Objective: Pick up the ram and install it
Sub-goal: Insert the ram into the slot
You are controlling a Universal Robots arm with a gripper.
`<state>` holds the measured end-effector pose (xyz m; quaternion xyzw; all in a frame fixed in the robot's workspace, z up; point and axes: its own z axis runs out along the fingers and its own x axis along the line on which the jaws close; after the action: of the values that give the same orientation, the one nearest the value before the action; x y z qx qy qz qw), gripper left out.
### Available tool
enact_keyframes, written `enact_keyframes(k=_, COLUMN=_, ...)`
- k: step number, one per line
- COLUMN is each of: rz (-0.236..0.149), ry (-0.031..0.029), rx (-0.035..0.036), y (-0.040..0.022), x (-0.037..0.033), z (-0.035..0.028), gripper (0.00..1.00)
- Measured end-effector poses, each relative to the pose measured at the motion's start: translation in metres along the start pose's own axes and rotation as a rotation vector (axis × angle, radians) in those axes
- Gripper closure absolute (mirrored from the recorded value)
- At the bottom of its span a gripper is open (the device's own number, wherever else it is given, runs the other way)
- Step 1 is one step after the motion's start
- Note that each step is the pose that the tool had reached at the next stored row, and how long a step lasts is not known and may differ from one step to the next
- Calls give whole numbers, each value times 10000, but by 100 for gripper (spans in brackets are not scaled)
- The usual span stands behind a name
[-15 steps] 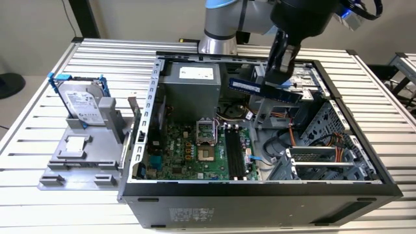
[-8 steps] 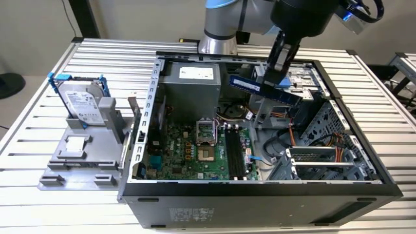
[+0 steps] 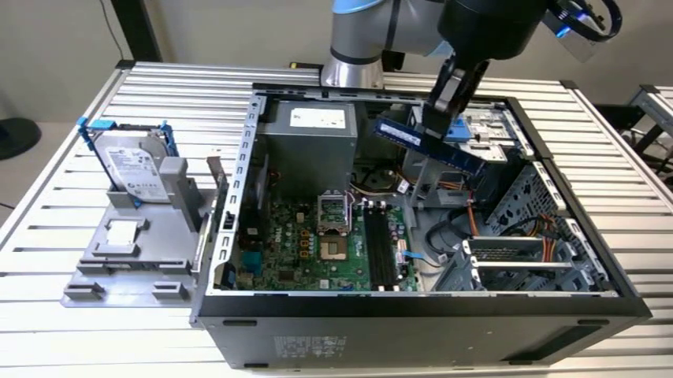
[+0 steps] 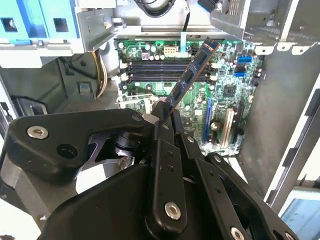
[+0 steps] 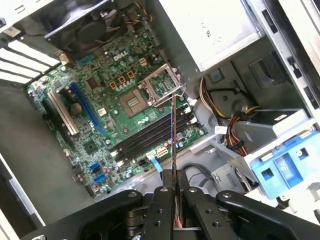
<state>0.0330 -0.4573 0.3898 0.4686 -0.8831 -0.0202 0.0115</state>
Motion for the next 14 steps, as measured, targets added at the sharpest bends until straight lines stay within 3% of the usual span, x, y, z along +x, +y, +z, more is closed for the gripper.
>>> enact_keyframes(k=14, rz=2378, ry=-110, rx=-3, y=0, x=0, z=0, gripper=100)
